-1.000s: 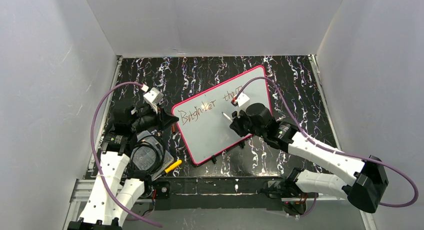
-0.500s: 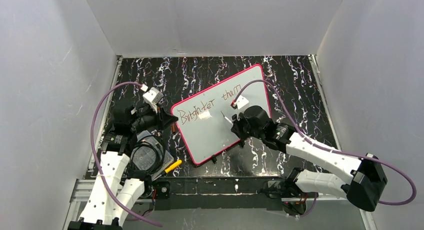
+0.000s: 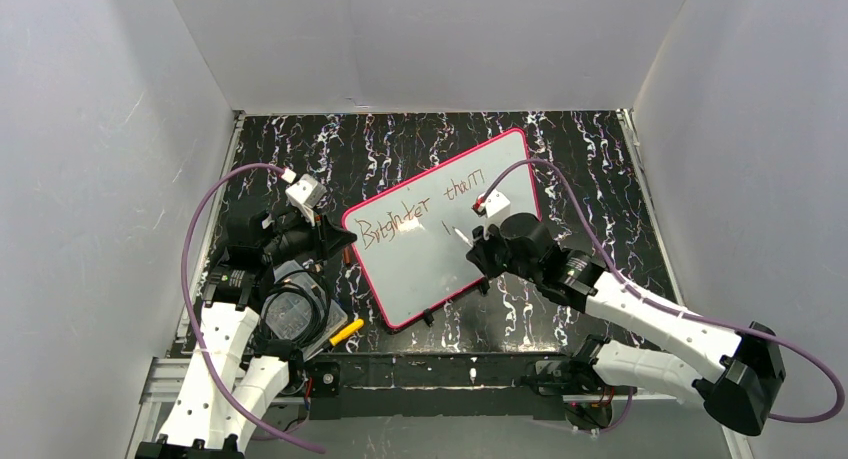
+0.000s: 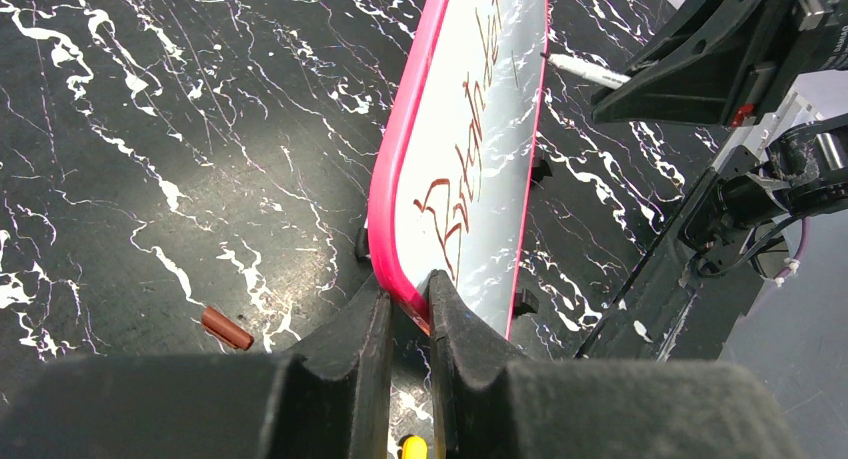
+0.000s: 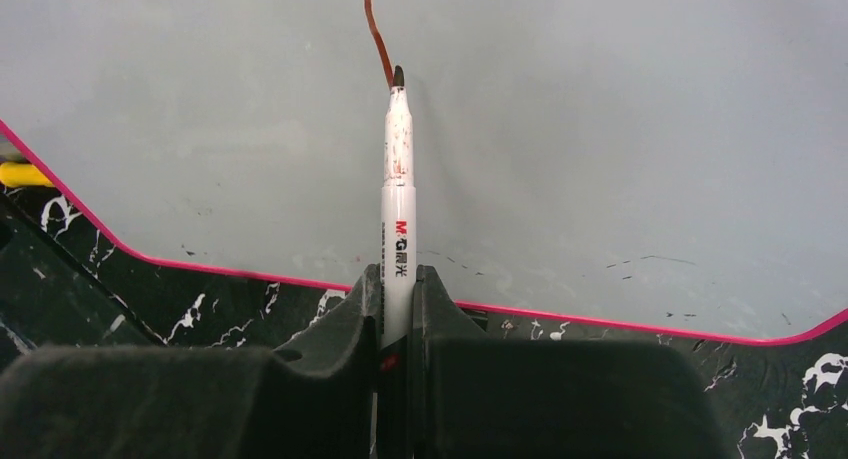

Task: Write a sentence on the whiteboard

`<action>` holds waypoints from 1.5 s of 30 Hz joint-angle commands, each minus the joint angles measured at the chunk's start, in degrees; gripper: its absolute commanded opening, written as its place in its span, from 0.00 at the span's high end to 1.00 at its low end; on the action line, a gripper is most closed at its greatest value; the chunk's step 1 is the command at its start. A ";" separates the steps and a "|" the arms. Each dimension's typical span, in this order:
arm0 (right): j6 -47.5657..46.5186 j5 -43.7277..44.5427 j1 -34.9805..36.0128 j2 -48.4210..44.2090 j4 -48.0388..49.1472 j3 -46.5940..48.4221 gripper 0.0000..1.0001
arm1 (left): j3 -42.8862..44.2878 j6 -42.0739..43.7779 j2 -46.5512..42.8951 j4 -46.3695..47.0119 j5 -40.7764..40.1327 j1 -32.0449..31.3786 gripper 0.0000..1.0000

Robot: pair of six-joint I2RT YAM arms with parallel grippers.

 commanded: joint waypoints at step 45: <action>2.66 -1.33 2.79 4.56 -0.92 -1.90 0.99 | -0.87 4.92 -0.47 -0.87 -1.56 -0.14 1.00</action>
